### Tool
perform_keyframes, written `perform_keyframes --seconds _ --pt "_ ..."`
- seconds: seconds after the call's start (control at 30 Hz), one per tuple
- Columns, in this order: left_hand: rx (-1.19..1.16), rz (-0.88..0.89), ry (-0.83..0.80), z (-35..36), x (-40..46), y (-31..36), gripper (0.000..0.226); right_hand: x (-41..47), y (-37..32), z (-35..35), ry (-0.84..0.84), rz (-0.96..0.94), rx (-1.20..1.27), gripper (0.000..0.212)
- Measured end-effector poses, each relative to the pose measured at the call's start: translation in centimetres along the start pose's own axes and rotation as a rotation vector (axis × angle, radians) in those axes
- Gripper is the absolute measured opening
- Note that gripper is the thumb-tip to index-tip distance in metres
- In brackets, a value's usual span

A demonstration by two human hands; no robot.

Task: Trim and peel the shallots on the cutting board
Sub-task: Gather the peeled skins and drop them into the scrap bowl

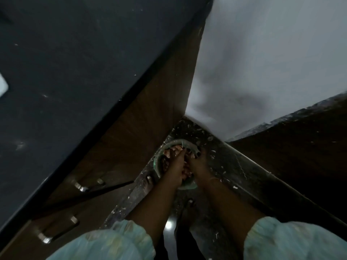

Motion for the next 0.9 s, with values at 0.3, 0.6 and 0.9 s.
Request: perform_keyframes --seconds 0.3,0.6,0.9 --pt "0.156 0.494 -0.116 6.7 -10.2 7.9 0.032 -6.5 -9.9 -2.9 0.043 -0.292 0.116 0.045" --pt "-0.059 0.897 -0.126 1.0 -24.1 23.0 0.022 -17.2 -27.3 2.2 -0.013 -0.723 0.116 0.014" --pt "0.08 1.181 0.634 -26.1 -27.2 30.7 0.016 -27.6 -27.2 21.6 -0.616 -0.975 -0.554 0.017"
Point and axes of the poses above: each hand's wrist, its own x-axis towards the middle knuckle, its own z-axis out of the palm, y = z × x, the point moved 4 cm from there along x, towards the middle knuckle
